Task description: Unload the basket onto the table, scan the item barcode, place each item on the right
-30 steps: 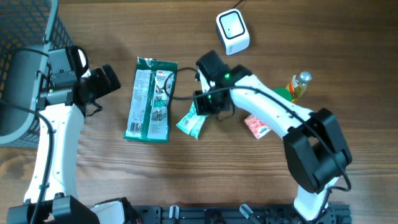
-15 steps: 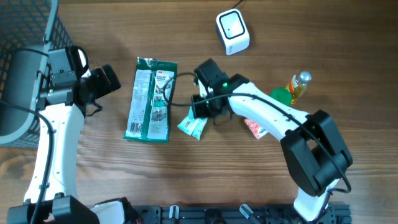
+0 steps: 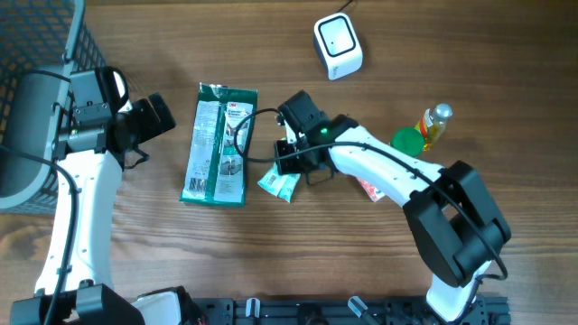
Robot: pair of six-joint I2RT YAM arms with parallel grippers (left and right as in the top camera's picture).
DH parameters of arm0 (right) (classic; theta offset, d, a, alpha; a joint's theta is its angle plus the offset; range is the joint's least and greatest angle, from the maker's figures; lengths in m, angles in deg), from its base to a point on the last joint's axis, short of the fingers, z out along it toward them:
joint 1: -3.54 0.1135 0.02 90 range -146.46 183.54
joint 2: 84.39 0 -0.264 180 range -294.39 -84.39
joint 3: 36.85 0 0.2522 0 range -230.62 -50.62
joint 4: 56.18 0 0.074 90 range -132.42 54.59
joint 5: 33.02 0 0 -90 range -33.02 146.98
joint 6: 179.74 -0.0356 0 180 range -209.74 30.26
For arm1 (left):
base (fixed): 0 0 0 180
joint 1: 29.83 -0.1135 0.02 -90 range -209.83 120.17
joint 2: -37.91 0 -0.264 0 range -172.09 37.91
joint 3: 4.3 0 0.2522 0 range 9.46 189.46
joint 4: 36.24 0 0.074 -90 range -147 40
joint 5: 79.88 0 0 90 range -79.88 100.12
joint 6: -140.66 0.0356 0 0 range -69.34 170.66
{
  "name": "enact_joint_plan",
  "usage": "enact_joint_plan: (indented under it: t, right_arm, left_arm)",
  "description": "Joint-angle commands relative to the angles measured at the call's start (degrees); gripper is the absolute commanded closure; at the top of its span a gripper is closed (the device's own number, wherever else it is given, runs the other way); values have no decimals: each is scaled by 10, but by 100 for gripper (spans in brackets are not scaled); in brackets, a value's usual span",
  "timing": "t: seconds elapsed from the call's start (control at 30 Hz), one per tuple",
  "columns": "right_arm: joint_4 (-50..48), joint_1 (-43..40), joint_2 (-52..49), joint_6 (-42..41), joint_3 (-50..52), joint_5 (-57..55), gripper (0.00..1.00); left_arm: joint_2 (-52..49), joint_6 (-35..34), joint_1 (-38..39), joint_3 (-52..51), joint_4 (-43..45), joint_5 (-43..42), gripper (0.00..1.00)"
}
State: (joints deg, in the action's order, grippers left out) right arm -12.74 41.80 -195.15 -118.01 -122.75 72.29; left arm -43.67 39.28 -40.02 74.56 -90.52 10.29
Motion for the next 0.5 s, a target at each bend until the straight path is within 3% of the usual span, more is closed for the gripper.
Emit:
enact_joint_plan:
  t: [0.0,0.13,0.47]
  right_arm:
    - [-54,1,3,-3,40,-16,95]
    - [-163,1,3,-3,94,-22,95]
    - [-209,-18,72,-3,52,29,93]
  left_arm:
    - [1,7,-2,3,2,2,0]
    - [1,7,-2,3,2,2,0]
    - [1,7,-2,3,2,2,0]
